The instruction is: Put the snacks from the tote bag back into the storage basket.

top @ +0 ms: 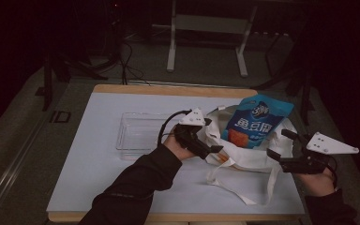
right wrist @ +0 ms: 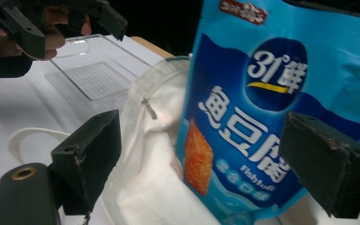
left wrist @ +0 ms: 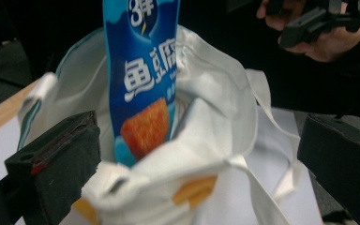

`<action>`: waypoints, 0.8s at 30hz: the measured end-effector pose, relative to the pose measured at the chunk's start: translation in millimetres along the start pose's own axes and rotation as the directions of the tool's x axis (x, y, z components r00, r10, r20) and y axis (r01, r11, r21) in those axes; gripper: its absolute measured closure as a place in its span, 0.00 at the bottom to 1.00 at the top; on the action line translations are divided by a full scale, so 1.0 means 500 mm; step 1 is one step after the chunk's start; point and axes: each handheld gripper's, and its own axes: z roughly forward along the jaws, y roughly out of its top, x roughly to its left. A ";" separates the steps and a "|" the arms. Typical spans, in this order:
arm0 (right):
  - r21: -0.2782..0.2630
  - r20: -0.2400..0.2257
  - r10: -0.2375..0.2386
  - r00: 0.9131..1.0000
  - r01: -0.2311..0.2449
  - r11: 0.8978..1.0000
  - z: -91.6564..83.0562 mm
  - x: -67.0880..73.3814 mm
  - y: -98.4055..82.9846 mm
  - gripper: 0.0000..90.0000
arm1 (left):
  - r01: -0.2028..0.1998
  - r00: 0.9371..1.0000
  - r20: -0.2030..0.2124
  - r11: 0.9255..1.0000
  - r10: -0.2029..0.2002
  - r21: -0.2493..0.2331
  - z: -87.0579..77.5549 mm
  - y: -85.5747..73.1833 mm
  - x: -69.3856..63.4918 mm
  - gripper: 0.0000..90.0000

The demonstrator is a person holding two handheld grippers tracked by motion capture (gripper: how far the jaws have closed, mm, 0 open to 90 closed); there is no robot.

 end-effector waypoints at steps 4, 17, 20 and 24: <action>0.015 0.022 0.003 1.000 -0.003 1.000 0.004 -0.020 -0.007 0.16 | -0.008 1.000 -0.018 1.000 0.008 0.013 0.039 0.014 0.016 0.00; 0.066 0.061 0.046 0.997 -0.050 0.997 0.022 -0.087 -0.034 0.17 | 0.019 0.998 -0.062 0.999 -0.016 0.046 0.120 0.039 0.067 0.06; 0.072 0.066 0.060 0.996 -0.065 0.995 0.029 -0.100 -0.037 0.19 | 0.030 0.996 -0.081 0.998 -0.026 0.047 0.130 0.040 0.077 0.17; 0.097 0.067 0.064 0.996 -0.070 0.993 0.047 -0.119 -0.043 0.21 | 0.037 0.994 -0.108 0.997 -0.030 0.064 0.146 0.044 0.087 0.22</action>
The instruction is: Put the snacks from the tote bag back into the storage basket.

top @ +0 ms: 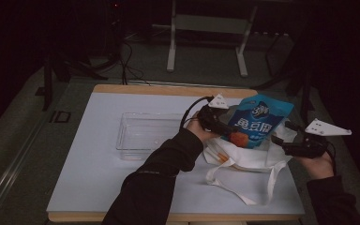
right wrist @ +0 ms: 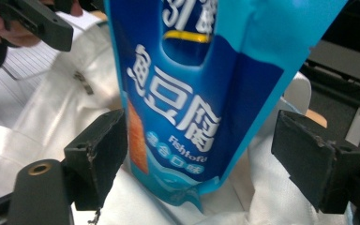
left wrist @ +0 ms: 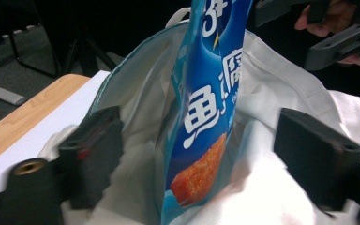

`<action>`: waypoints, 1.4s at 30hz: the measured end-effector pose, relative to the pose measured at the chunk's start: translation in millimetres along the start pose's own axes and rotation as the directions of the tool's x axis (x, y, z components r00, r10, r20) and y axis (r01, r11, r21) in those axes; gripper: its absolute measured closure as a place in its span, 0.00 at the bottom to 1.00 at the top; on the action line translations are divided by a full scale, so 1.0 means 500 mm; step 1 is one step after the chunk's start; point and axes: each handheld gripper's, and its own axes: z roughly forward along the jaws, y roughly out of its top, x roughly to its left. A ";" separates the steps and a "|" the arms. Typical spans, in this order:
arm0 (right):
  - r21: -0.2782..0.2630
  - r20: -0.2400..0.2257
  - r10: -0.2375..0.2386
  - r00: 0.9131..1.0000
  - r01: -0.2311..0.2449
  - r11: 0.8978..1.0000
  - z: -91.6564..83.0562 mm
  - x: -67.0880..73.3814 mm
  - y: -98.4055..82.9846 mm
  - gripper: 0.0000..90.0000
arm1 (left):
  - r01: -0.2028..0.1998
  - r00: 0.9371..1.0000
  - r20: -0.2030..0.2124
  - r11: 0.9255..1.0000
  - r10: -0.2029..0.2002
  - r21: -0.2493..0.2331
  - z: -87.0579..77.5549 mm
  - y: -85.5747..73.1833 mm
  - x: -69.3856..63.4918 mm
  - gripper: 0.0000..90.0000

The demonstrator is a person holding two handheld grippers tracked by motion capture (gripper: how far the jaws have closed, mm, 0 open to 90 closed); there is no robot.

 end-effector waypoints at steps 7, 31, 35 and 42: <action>0.012 0.012 0.031 0.999 -0.032 0.999 0.032 -0.027 -0.002 0.26 | -0.007 1.000 0.003 1.000 0.007 0.008 0.023 0.007 0.000 0.37; 0.054 -0.080 -0.028 0.996 0.032 0.998 0.091 -0.036 0.014 0.79 | -0.036 0.998 0.046 0.995 0.032 0.095 0.066 0.024 0.005 0.86; 0.059 -0.102 -0.027 0.994 0.033 0.998 0.093 -0.032 0.018 0.88 | -0.044 0.998 0.053 0.995 0.039 0.093 0.066 0.022 0.010 0.94; 0.075 -0.098 -0.030 0.995 0.037 0.997 0.094 -0.027 0.023 0.94 | -0.069 0.998 0.022 0.992 0.067 0.109 0.068 0.030 0.002 0.98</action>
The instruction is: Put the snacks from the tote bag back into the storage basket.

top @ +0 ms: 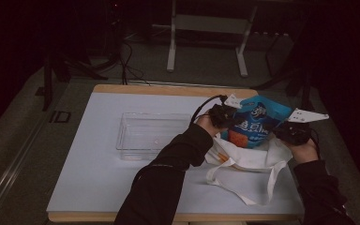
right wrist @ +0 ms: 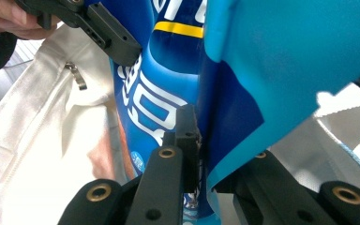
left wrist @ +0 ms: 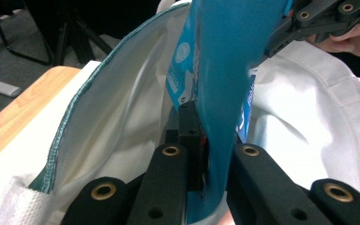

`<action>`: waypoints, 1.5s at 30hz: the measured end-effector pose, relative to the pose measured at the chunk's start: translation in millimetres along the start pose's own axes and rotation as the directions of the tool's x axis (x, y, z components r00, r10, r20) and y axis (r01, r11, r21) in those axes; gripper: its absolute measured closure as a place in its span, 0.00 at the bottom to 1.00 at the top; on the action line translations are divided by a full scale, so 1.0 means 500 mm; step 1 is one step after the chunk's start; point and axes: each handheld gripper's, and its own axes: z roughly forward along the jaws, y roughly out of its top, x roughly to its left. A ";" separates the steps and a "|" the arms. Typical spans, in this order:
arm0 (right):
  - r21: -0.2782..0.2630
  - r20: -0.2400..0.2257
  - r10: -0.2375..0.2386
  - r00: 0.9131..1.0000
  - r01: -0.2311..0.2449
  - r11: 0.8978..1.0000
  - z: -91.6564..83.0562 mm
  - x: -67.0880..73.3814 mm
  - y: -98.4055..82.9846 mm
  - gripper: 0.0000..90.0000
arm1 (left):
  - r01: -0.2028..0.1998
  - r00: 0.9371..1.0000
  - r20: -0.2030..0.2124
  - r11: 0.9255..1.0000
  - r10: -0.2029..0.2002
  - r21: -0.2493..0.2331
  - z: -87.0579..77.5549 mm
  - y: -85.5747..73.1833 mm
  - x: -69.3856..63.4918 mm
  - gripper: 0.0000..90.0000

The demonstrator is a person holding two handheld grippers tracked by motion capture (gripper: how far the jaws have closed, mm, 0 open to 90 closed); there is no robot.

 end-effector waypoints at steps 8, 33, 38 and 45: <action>-0.029 -0.002 0.016 1.000 -0.016 0.999 -0.017 0.007 0.020 0.97 | 0.012 1.000 0.000 1.000 -0.012 -0.028 -0.017 0.021 -0.003 1.00; -0.094 0.008 -0.062 0.998 0.063 0.994 -0.120 0.029 0.136 0.98 | -0.045 0.999 -0.003 0.996 0.045 -0.078 -0.125 0.140 -0.036 1.00; -0.101 0.003 -0.077 0.997 0.077 0.992 -0.127 0.040 0.165 0.98 | -0.052 0.999 -0.016 0.995 0.051 -0.089 -0.153 0.149 -0.038 1.00; -0.119 -0.022 -0.097 0.995 0.094 0.988 -0.126 0.056 0.199 0.98 | -0.062 0.998 -0.030 0.995 0.059 -0.083 -0.201 0.157 -0.041 1.00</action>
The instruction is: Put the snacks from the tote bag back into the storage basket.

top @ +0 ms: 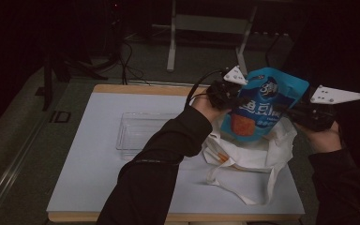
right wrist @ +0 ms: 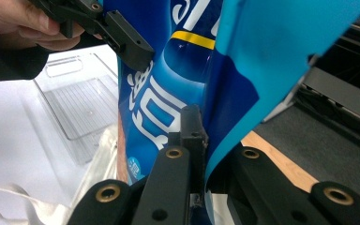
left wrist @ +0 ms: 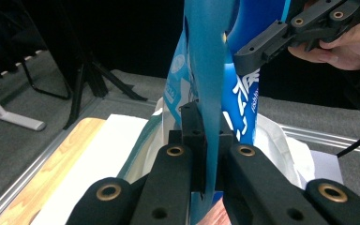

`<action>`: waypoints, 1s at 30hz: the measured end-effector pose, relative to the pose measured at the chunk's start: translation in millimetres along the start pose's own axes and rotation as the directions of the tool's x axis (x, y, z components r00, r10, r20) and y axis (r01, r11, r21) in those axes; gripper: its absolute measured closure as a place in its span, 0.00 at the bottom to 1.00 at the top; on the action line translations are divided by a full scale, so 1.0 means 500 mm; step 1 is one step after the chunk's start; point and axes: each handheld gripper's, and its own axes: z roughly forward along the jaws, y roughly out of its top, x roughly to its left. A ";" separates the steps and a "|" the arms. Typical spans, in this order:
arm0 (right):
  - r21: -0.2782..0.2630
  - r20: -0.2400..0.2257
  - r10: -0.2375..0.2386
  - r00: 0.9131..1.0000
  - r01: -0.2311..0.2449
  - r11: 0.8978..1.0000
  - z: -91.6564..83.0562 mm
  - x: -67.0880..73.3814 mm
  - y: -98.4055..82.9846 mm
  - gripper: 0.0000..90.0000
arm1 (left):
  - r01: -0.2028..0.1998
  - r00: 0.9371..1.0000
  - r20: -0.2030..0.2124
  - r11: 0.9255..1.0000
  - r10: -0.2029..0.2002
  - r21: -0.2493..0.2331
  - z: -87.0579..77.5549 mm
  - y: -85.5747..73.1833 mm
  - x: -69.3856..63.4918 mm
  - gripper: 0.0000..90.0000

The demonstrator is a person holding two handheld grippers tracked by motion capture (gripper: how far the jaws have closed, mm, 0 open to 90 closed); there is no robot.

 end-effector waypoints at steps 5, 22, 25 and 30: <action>-0.007 -0.012 -0.021 1.000 0.021 1.000 0.012 0.014 0.026 0.98 | 0.010 1.000 -0.012 1.000 -0.010 -0.002 -0.035 0.000 0.003 1.00; -0.026 -0.083 -0.065 0.994 0.063 0.998 0.078 0.061 0.087 0.98 | 0.030 0.999 -0.043 1.000 -0.030 -0.006 -0.140 -0.035 0.022 1.00; -0.032 -0.099 -0.070 0.993 0.068 0.997 0.092 0.070 0.095 0.98 | 0.034 0.998 -0.047 0.999 -0.034 -0.005 -0.158 -0.044 0.025 1.00; -0.032 -0.121 -0.086 0.989 0.083 0.996 0.116 0.086 0.108 0.98 | 0.036 0.998 -0.049 0.999 -0.036 -0.004 -0.187 -0.063 0.031 1.00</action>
